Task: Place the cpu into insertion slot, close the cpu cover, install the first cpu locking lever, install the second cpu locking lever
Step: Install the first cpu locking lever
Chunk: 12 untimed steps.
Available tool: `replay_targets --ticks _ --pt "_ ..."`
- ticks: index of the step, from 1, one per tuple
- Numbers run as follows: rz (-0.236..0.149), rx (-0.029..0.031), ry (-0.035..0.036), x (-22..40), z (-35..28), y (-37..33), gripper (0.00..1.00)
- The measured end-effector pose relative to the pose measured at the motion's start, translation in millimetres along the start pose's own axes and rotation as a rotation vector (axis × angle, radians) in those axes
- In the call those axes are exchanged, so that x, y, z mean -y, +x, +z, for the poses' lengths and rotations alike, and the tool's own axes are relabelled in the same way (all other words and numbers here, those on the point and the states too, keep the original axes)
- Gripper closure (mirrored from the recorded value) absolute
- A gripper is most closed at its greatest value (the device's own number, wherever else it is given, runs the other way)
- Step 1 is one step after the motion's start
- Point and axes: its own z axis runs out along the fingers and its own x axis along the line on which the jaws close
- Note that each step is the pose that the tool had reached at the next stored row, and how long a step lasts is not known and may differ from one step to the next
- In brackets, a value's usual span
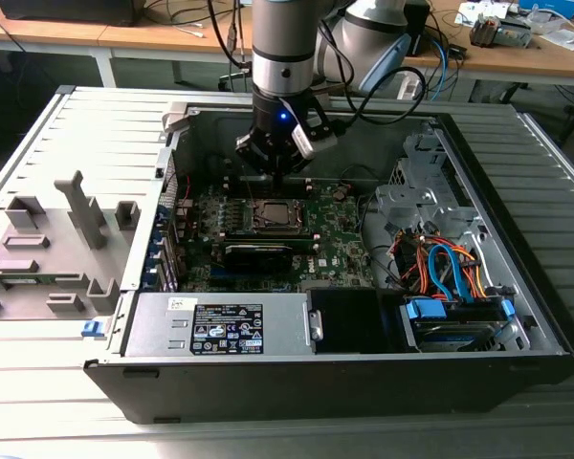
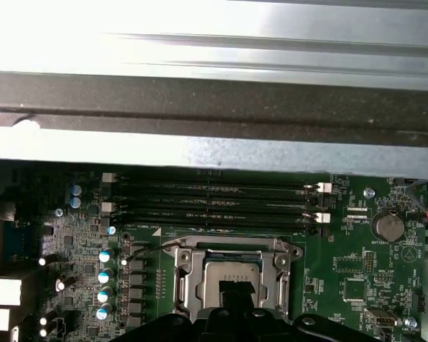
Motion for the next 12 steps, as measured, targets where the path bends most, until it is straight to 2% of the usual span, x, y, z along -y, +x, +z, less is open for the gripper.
replay_targets --ticks 12 --pt "0.0 0.0002 0.0 -0.2 -1.6 3.8 0.89"
